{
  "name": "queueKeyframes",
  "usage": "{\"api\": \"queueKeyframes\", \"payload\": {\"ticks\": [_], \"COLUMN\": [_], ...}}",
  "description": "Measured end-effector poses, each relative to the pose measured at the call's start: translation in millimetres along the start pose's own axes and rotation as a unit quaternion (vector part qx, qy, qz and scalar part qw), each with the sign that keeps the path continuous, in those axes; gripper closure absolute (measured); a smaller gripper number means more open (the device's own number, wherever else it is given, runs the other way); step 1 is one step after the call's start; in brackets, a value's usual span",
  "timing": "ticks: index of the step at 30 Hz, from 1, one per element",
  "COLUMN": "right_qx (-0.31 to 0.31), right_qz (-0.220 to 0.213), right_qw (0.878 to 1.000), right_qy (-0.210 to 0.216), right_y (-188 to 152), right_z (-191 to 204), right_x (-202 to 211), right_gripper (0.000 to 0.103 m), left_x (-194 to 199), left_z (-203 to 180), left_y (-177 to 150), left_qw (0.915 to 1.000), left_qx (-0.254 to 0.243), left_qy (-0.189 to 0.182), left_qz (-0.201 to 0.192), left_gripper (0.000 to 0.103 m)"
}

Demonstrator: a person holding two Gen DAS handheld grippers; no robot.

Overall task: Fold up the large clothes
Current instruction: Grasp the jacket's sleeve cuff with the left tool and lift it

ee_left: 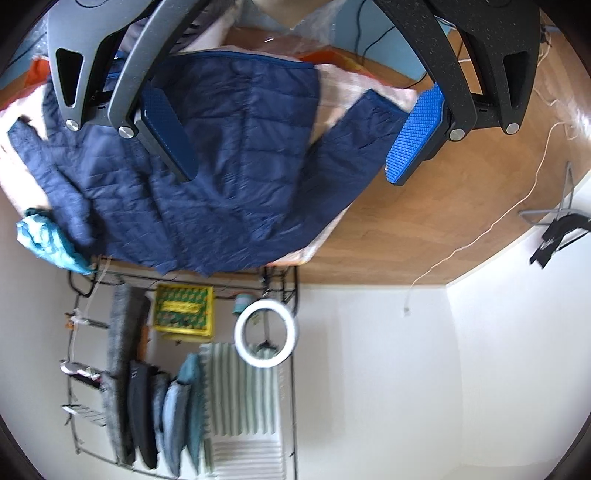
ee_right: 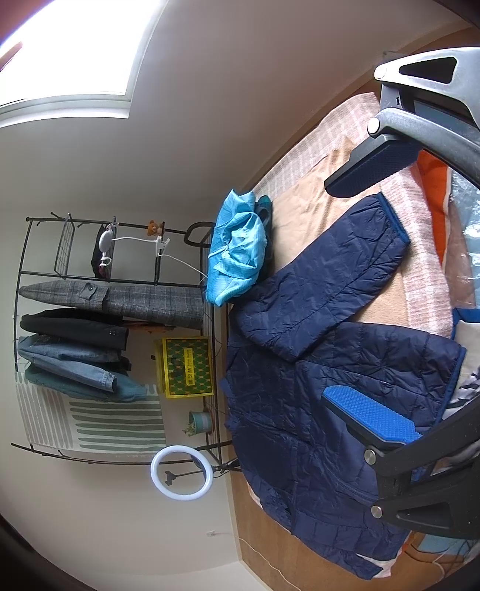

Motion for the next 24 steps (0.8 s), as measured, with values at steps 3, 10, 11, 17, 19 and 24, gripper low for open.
{"api": "queueKeyframes", "payload": {"ticks": [3,10,11,17,19,24], "right_qx": [-0.003,0.006,0.004,0.020,0.041,0.057], "right_qz": [-0.004,-0.014,-0.018,-0.041,-0.041,-0.020], "right_qw": [1.000,1.000,1.000,0.999,0.998,0.997], "right_qy": [0.006,-0.001,0.001,0.013,0.007,-0.039], "right_y": [5.5,25.1,27.8,45.6,51.4,62.4], "right_z": [-0.3,-1.1,-1.4,3.9,5.8,-6.0], "right_x": [-12.2,-42.3,-46.0,-76.3,-92.8,-126.1], "right_gripper": [0.000,0.001,0.001,0.001,0.001,0.001], "left_x": [-28.4,-94.5,-103.2,-156.3,-171.6,-206.0], "left_z": [24.5,95.0,104.3,156.3,170.7,199.6], "left_y": [-17.9,-58.2,-62.4,-90.5,-97.7,-112.6], "left_qw": [0.9995,0.9901,0.9880,0.9590,0.9481,0.9263], "left_qx": [0.010,0.077,0.087,0.195,0.227,0.279], "left_qy": [0.017,0.025,0.024,-0.023,-0.026,-0.021], "left_qz": [0.025,0.114,0.125,0.204,0.221,0.252], "left_gripper": [0.006,0.025,0.026,0.031,0.031,0.031]}}
Point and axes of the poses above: each gripper's, at about its wrist camera, not at the fingertips, and x roughly against the way its jaws point, z to its left, y to its top, the point moved 1 cm from there along -x, roughly the way its jaws point, and after that the axes turned 1 degree about -y, right-handed, at the moved point
